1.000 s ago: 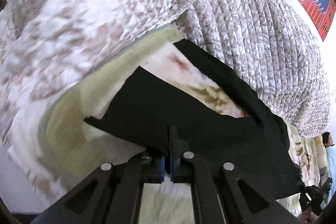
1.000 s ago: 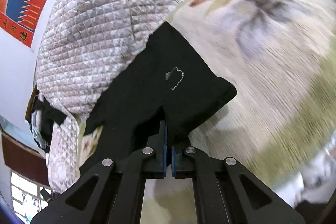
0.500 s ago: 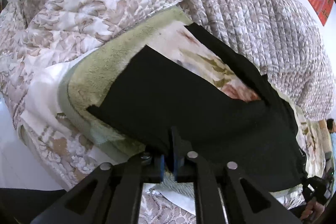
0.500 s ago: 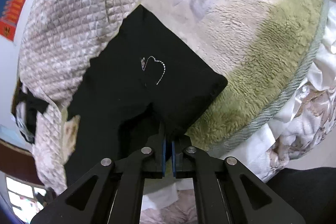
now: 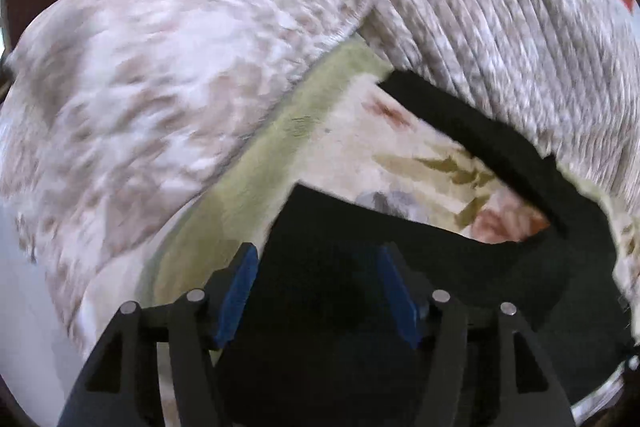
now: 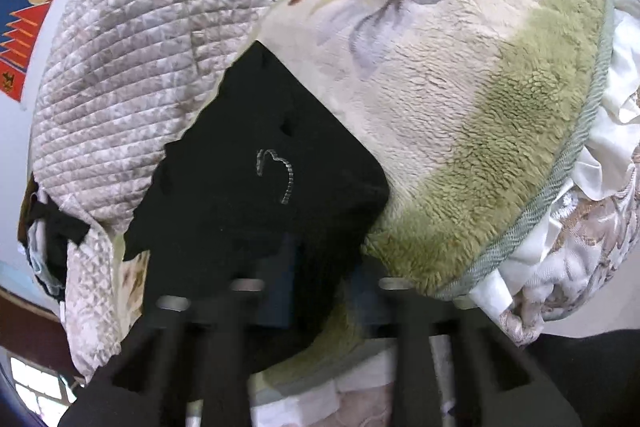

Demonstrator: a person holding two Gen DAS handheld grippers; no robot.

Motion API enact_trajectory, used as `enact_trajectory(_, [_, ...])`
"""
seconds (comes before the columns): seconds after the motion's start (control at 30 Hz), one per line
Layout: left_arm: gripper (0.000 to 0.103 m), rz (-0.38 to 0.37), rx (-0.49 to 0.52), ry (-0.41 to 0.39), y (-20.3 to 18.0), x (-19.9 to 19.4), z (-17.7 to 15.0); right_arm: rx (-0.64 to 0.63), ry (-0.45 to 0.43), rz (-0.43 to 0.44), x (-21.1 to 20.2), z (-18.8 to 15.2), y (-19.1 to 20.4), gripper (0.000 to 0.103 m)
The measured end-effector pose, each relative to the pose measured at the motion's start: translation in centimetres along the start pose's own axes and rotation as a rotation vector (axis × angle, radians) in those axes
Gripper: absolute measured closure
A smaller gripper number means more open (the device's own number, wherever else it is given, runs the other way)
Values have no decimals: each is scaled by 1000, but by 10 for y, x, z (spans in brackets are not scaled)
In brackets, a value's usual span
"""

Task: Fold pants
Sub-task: 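Lift the pants with both grippers and fold them over onto themselves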

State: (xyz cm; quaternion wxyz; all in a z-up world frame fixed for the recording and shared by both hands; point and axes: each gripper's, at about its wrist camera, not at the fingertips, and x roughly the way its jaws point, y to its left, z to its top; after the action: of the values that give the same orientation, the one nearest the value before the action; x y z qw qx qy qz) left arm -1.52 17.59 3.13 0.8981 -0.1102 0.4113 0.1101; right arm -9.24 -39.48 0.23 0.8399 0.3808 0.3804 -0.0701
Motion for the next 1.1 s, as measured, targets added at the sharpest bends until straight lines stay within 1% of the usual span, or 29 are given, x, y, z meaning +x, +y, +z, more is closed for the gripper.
enact_trajectory(0.07, [38, 43, 30, 26, -7, 16, 6, -22, -18, -6, -4, -1, 2, 85])
enact_trajectory(0.1, [42, 53, 38, 39, -9, 21, 7, -35, -35, -9, -8, -1, 3, 86])
enact_trajectory(0.13, [62, 58, 62, 42, -13, 25, 7, -39, -44, -9, -11, -1, 3, 87])
enact_trajectory(0.17, [74, 74, 88, 35, -17, 27, 5, -42, -52, -12, -13, -1, 3, 87])
enact_trajectory(0.2, [90, 98, 123, 21, -23, 27, 5, -44, -59, -18, -14, -2, 2, 88])
enact_trajectory(0.23, [98, 93, 139, 10, -26, 26, 5, -41, -58, -27, -14, -3, 0, 88])
enact_trajectory(0.27, [98, 72, 135, -9, -28, 21, 6, -34, -57, -32, -12, -4, -2, 88])
enact_trajectory(0.37, [98, 77, 121, -114, -28, 2, 11, -25, -89, -33, -16, -8, -5, 89])
enact_trajectory(0.4, [98, 72, 114, -129, -27, 0, 12, -33, -100, -34, -18, -8, -4, 89])
enact_trajectory(0.47, [98, 86, 110, -104, -27, 7, 13, -31, -94, -42, -15, -8, -7, 88])
enact_trajectory(0.5, [97, 98, 104, -61, -26, 15, 11, -21, -68, -46, -10, -8, -10, 87])
enact_trajectory(0.53, [92, 111, 90, -30, -23, 20, 10, -15, -38, -47, -4, -9, -13, 87])
enact_trajectory(0.57, [91, 113, 75, -9, -20, 23, 8, -8, -47, -51, -6, -10, -15, 84])
enact_trajectory(0.6, [88, 109, 58, -13, -17, 18, 7, -13, -56, -56, -9, -10, -13, 77])
enact_trajectory(0.63, [85, 117, 45, -27, -14, 12, 7, -24, -68, -71, -13, -10, -11, 73])
enact_trajectory(0.67, [84, 127, 39, -44, -13, 5, 6, -39, -98, -102, -21, -10, -8, 65])
enact_trajectory(0.7, [83, 134, 32, -67, -10, -5, 5, -49, -129, -124, -28, -10, -6, 63])
enact_trajectory(0.77, [78, 141, 6, -110, -4, -23, 3, -56, -183, -146, -41, -7, -4, 61])
enact_trajectory(0.83, [71, 86, -12, -131, -2, -38, -1, -79, -234, -151, -52, -5, 2, 61])
enact_trajectory(0.87, [68, 45, -10, -132, -4, -43, -5, -102, -236, -142, -52, -4, 7, 61])
enact_trajectory(0.9, [64, 3, 2, -127, -8, -47, -9, -123, -231, -133, -51, -4, 12, 61])
enact_trajectory(0.93, [62, -33, 20, -114, -12, -50, -16, -170, -219, -107, -47, -6, 22, 61])
enact_trajectory(1.0, [62, -73, 50, -69, -20, -49, -30, -240, -204, -68, -40, -12, 35, 61])
enact_trajectory(1.07, [62, -74, 62, -2, -22, -40, -44, -347, -155, -38, -25, -22, 55, 61])
enact_trajectory(1.1, [62, -53, 66, 29, -21, -35, -51, -389, -129, -31, -17, -27, 62, 61])
